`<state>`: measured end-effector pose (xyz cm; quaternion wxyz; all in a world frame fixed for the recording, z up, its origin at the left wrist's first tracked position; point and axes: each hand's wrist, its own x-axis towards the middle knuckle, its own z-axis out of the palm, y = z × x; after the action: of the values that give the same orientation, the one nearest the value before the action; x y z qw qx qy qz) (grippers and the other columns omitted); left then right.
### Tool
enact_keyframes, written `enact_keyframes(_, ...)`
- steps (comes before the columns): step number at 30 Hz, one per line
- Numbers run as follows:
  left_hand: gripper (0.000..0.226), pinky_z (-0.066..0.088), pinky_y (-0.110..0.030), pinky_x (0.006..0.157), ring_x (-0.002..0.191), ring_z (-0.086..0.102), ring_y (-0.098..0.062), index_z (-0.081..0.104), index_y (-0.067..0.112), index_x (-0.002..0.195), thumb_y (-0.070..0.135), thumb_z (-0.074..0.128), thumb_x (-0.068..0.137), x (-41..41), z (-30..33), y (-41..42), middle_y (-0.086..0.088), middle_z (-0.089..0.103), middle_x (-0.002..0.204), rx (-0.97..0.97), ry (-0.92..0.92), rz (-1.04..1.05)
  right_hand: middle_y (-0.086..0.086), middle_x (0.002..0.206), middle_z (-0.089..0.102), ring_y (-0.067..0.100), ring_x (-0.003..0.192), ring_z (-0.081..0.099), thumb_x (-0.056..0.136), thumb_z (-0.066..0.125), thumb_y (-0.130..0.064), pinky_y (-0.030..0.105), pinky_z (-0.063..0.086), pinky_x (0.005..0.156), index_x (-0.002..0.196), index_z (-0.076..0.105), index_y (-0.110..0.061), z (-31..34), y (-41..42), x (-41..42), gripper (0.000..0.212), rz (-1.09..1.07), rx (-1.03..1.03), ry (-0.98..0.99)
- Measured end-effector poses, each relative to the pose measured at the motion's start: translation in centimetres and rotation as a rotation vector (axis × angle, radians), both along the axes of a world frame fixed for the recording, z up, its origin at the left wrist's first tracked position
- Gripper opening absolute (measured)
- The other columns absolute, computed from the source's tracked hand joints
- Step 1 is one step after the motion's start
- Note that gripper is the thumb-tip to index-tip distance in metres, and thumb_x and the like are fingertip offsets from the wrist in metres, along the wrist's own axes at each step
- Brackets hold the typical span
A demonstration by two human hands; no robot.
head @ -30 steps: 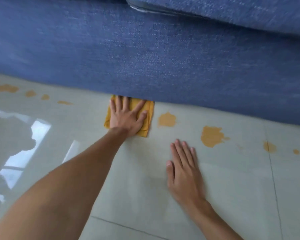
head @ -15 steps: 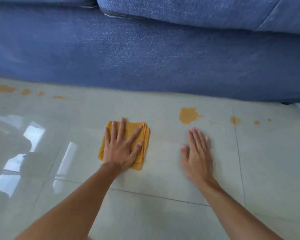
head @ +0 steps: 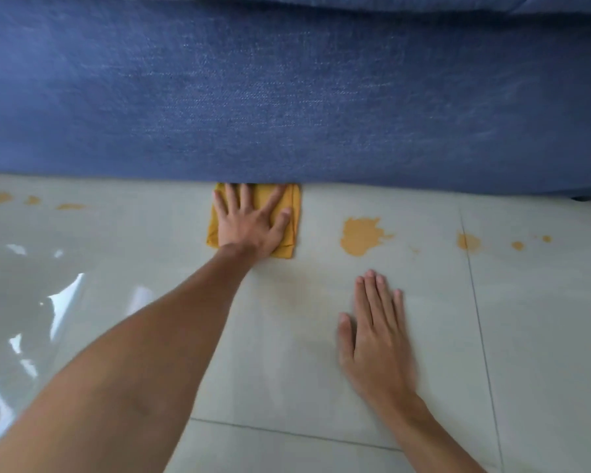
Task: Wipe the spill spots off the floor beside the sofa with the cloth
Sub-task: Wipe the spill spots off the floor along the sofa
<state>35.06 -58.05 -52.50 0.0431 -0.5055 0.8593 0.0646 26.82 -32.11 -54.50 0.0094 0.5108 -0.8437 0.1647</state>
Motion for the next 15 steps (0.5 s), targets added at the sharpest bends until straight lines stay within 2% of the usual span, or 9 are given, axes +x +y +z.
enact_keyframes(2,0.062,-0.003,-0.063,0.118,0.150,0.001,-0.044,0.009,0.053,0.150,0.067,0.011,0.090,-4.7,0.1,3.4,-0.018,0.009,0.164,0.020,0.018,-0.115,0.015,0.156,0.035,0.024,0.148,0.027,0.098,0.037,-0.028,0.049,0.021,0.121,0.144,0.041,0.002,0.3,0.3,-0.3,0.056,0.005,-0.104,-0.122)
enact_keyframes(5,0.062,-0.001,-0.065,0.117,0.150,-0.002,-0.045,0.011,0.053,0.150,0.066,0.017,0.091,-7.4,0.1,8.6,-0.015,0.001,0.166,0.040,0.057,-0.273,0.010,0.157,0.035,0.017,0.149,0.026,0.099,0.038,-0.023,0.039,0.022,0.122,0.146,0.040,-0.002,1.7,1.1,-1.5,0.052,-0.065,-0.289,-0.361)
enact_keyframes(7,0.061,0.002,-0.064,0.117,0.150,0.000,-0.045,0.012,0.053,0.150,0.066,0.020,0.091,-6.2,0.0,11.9,-0.014,0.001,0.166,0.042,0.066,-0.344,0.014,0.153,0.040,0.022,0.146,0.032,0.097,0.041,-0.019,0.042,0.026,0.121,0.143,0.043,0.001,2.1,2.0,-2.8,0.049,-0.136,-0.323,-0.280)
enact_keyframes(10,0.060,0.006,-0.064,0.117,0.150,0.003,-0.044,0.013,0.054,0.150,0.067,0.024,0.092,-1.7,0.2,16.2,-0.013,0.004,0.166,0.021,0.081,-0.372,0.017,0.150,0.045,0.029,0.143,0.037,0.096,0.039,-0.022,0.050,0.026,0.119,0.140,0.047,0.003,1.7,3.8,-4.2,0.051,-0.196,-0.204,-0.122)
enact_keyframes(15,0.061,0.009,-0.062,0.118,0.150,0.007,-0.043,0.009,0.056,0.149,0.068,0.023,0.091,6.6,0.4,16.2,-0.012,0.006,0.166,-0.007,0.030,-0.223,0.015,0.156,0.037,0.028,0.147,0.030,0.095,0.030,-0.031,0.052,0.020,0.120,0.146,0.040,-0.002,1.3,5.0,-4.3,0.059,-0.135,0.069,-0.030)
